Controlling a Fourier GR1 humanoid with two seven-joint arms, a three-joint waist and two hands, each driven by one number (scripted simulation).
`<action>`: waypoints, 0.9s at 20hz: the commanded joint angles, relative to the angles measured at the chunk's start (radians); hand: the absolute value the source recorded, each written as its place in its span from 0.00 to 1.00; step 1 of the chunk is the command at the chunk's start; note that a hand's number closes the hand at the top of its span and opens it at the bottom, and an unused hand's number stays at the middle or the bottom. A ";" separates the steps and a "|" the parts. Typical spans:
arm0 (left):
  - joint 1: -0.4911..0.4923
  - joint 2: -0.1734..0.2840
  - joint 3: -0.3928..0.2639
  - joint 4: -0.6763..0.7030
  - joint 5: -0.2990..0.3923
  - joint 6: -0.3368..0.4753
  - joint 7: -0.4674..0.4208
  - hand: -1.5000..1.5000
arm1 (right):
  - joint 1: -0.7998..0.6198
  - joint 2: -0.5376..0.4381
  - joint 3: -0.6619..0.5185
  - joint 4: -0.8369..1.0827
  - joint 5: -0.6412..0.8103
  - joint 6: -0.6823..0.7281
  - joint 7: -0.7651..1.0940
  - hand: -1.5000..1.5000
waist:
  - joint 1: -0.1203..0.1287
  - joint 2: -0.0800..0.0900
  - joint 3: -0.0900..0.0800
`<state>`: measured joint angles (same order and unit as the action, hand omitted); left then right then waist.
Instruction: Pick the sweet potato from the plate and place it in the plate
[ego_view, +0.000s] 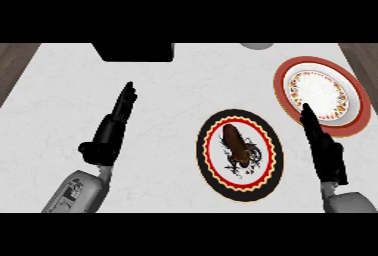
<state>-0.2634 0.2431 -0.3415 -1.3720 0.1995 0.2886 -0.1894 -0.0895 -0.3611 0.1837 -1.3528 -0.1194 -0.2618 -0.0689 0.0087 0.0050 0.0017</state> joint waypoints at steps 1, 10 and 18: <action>0.033 0.003 0.027 0.032 0.018 -0.013 0.048 0.50 | -0.095 0.000 0.034 0.029 0.061 0.035 -0.025 1.00 | 0.001 -0.004 -0.002; 0.173 0.016 0.004 0.085 0.132 -0.079 0.263 0.50 | -0.513 -0.189 0.119 -0.041 0.476 -0.072 0.090 0.00 | 0.056 -0.004 -0.003; 0.200 0.009 0.059 0.017 0.105 -0.059 0.343 0.50 | -0.449 -0.121 0.104 -0.077 0.473 0.092 -0.050 0.00 | -0.007 -0.006 -0.002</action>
<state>-0.0722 0.2564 -0.2995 -1.3324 0.3176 0.2289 0.1147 -0.5537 -0.4854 0.2829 -1.3698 0.3028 -0.2215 -0.1349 0.0179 0.0003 -0.0013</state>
